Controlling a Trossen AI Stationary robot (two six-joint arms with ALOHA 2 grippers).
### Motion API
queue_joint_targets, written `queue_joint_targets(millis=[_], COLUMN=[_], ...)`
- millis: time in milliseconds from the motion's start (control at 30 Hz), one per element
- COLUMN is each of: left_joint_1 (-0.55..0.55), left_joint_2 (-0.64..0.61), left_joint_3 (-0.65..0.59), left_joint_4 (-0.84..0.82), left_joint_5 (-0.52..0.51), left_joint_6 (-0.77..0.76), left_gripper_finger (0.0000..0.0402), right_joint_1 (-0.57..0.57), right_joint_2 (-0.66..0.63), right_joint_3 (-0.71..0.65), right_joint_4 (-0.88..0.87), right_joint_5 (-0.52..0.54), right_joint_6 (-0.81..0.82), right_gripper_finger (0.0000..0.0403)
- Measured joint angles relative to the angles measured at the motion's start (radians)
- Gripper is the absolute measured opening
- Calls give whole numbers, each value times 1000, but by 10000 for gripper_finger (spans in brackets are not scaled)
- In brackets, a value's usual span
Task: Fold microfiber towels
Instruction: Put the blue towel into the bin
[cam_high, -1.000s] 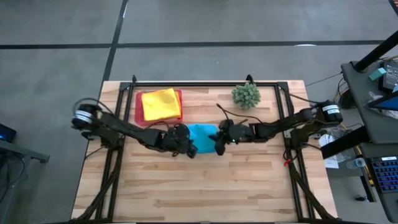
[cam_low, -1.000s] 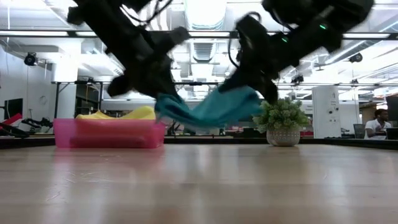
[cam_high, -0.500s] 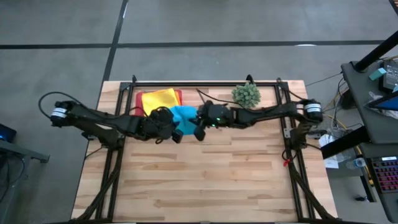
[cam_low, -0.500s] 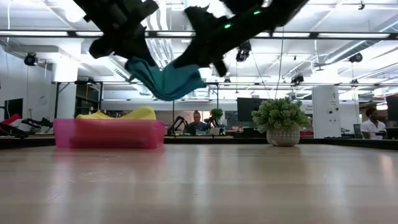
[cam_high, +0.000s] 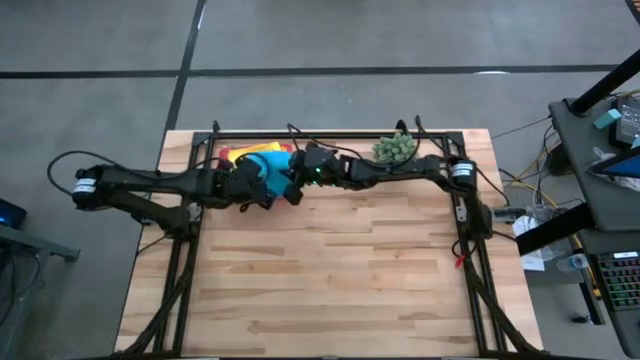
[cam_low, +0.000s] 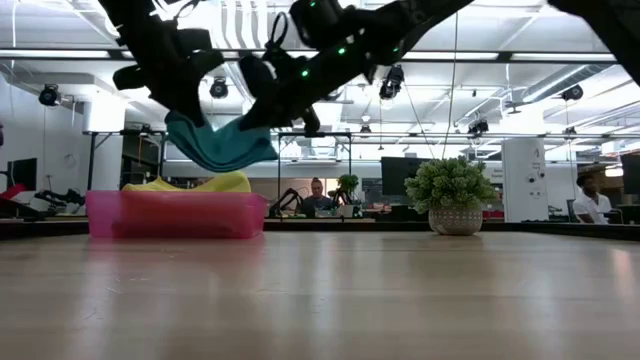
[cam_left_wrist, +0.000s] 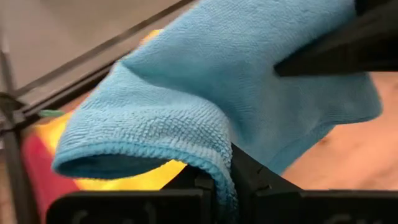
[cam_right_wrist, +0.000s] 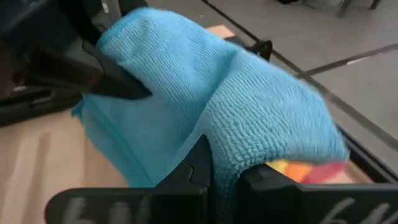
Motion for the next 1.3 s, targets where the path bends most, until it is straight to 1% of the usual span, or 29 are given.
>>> queue_joint_targets(millis=[300, 433, 633, 967, 1100, 1300], left_joint_1=[161, 204, 258, 295, 298, 300], left_joint_2=[8, 7, 7, 8, 8, 16], left_joint_3=[-17, -56, -90, -128, -150, -152], left_joint_4=[-53, -56, -56, -53, -50, -46], left_joint_5=[-1, 6, 11, 17, 16, 10], left_joint_6=[101, 105, 129, 137, 137, 162], left_gripper_finger=[1, 1, 1, 1, 1, 5], right_joint_1=[-42, -59, -81, -87, -89, -90], right_joint_2=[161, 213, 247, 293, 293, 292], right_joint_3=[197, 260, 313, 327, 327, 327], right_joint_4=[-27, -48, -57, -61, -56, -71], right_joint_5=[-26, -26, -26, -25, -24, -17], right_joint_6=[-41, -52, -56, -37, -30, -29], right_gripper_finger=[11, 11, 11, 11, 13, 19])
